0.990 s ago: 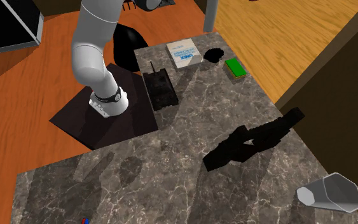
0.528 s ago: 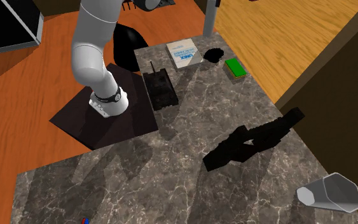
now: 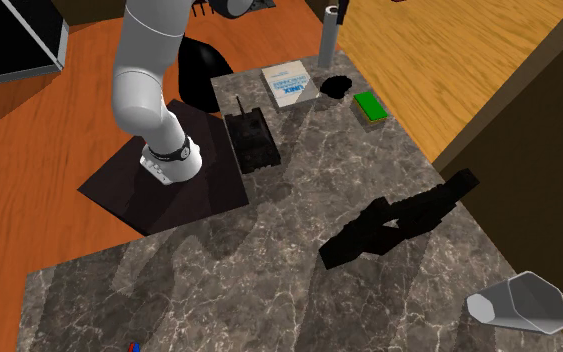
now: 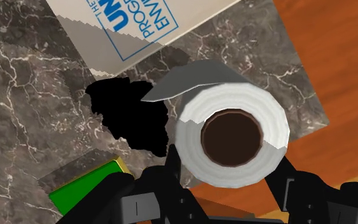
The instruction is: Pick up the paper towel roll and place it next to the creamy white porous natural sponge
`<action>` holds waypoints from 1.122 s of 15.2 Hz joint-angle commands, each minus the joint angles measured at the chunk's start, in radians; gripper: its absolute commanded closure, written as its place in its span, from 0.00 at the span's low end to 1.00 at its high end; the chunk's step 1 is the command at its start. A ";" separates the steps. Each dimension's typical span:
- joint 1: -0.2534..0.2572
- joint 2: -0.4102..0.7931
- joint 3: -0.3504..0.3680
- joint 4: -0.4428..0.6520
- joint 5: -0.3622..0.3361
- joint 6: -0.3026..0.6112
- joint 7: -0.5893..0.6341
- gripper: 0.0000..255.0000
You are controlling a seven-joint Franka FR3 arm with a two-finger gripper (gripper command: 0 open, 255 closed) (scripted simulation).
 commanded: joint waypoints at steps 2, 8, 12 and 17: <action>-0.006 0.001 -0.001 -0.038 -0.002 0.038 0.004 1.00; -0.008 0.003 -0.002 -0.051 -0.004 0.053 0.006 1.00; -0.008 0.003 -0.002 -0.051 -0.004 0.053 0.006 0.00; -0.008 0.003 -0.002 -0.051 -0.004 0.053 0.006 0.00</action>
